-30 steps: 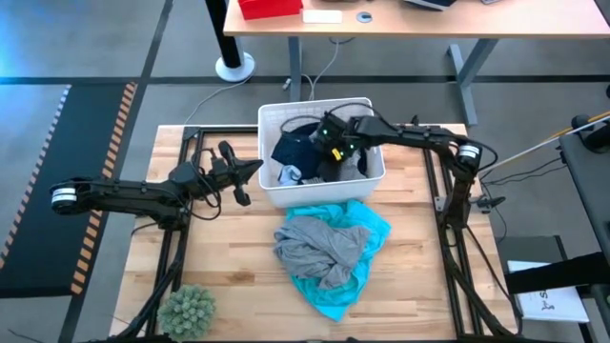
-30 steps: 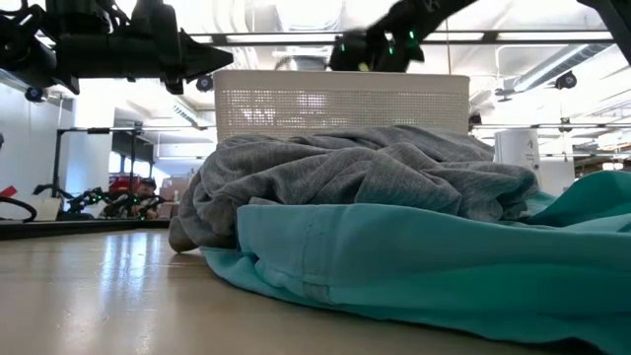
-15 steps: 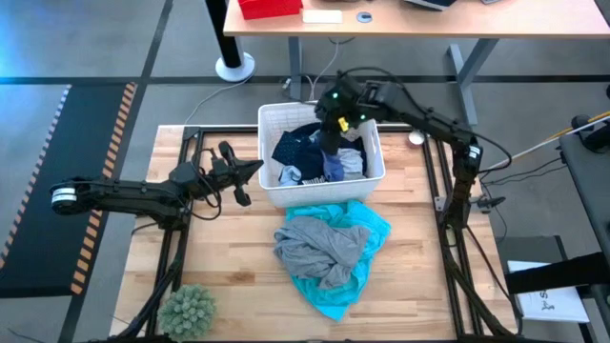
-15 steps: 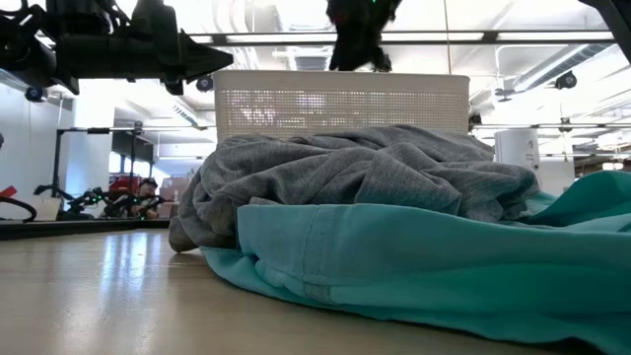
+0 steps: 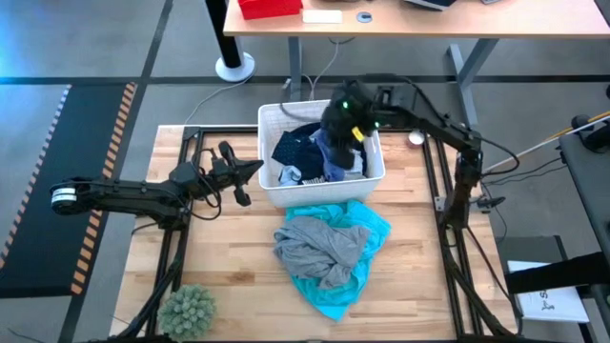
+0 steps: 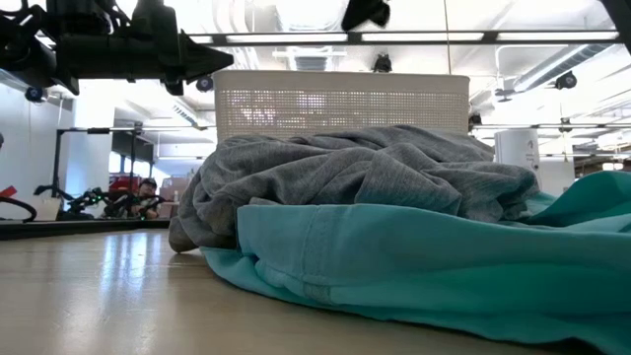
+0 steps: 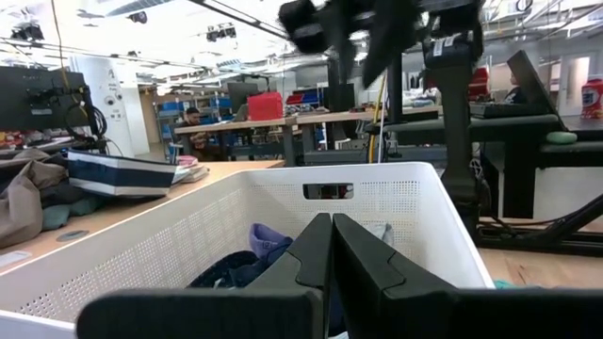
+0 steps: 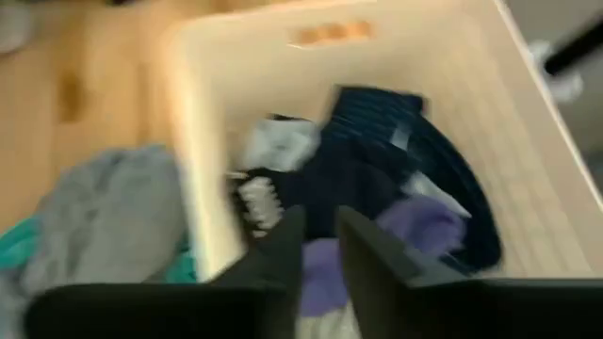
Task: Sort clothes
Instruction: Put the gray t-shirt into the white bin
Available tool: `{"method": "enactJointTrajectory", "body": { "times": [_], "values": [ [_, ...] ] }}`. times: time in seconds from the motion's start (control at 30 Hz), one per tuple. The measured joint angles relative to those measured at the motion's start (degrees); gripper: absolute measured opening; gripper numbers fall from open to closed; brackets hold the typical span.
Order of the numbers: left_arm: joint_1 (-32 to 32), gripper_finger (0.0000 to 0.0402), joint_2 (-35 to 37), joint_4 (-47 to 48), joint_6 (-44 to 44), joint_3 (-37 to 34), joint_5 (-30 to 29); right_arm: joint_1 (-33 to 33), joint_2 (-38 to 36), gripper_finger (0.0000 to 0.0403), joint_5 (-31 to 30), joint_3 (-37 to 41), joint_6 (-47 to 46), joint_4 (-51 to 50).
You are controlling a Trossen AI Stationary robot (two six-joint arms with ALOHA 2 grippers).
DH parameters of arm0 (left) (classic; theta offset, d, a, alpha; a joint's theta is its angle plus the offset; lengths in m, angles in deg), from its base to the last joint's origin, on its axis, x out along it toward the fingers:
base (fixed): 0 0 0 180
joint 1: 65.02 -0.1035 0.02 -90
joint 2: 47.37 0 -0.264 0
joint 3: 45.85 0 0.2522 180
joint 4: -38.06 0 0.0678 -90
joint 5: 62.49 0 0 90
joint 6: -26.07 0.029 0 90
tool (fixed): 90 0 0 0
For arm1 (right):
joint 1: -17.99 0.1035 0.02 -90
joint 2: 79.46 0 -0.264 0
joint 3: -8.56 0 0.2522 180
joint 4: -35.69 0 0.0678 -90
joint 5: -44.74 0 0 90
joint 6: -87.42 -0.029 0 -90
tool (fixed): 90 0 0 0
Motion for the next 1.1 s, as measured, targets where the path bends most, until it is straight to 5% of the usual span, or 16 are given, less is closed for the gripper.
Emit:
{"method": "enactJointTrajectory", "body": {
  "times": [0.1, 0.6, 0.9, 1.1],
  "values": [
    [0.0, 0.0, 0.0, 0.2, 0.1, 0.0, 0.0, 5.1, -1.0, 0.0009, -0.3, 0.0, 1.9, 0.1],
    [0.0, 0.0, 0.0, -0.7, -0.7, 0.0, 0.0, 22.3, -1.5, 0.0, -9.2, 5.4, -1.1, 3.8],
    [0.0, 0.0, 0.0, -0.6, -0.9, 0.0, 0.0, 25.8, -2.4, 0.0, -8.9, 21.5, -5.7, 13.6],
    [0.0, 0.0, 0.0, -0.7, -0.9, 0.0, 0.0, 27.2, -7.3, 0.0, -5.4, 36.3, -9.4, 28.5]
  ]
}}
